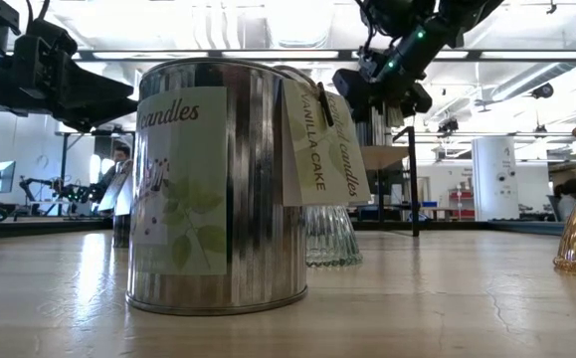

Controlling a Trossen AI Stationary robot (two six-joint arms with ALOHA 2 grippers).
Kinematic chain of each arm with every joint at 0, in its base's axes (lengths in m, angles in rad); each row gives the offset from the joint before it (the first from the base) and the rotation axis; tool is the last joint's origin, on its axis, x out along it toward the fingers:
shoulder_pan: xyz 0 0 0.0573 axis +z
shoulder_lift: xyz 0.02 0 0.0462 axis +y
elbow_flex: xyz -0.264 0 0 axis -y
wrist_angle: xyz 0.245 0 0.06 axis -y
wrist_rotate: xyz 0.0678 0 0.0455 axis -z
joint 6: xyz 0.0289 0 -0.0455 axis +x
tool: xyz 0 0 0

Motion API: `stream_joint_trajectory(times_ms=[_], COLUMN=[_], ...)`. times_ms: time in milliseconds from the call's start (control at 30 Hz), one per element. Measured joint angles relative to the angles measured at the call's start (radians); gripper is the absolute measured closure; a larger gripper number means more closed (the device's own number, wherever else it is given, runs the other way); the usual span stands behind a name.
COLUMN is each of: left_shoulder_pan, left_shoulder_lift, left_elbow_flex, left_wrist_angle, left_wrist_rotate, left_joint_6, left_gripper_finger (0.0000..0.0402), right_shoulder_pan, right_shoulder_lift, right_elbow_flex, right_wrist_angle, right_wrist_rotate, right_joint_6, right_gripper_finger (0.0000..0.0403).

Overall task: Pick & Place candle stick holders
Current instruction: Put the right orange glass candle holder on the shelf aligned with the green glass candle holder

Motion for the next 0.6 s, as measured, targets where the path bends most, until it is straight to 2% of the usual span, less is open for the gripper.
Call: stream_joint_trajectory(times_ms=[600], left_shoulder_pan=[0.000], left_shoulder_lift=[0.000], left_elbow_flex=[0.000], left_wrist_angle=[0.000], left_wrist_rotate=[0.000], left_joint_6=[0.000], left_gripper_finger=[0.0128], right_shoulder_pan=[0.000], right_shoulder_lift=[-0.112], right_elbow_flex=[0.003], right_wrist_angle=[0.034], right_wrist_rotate=[0.006], right_joint_6=[-0.059], right_gripper_finger=[0.0003])
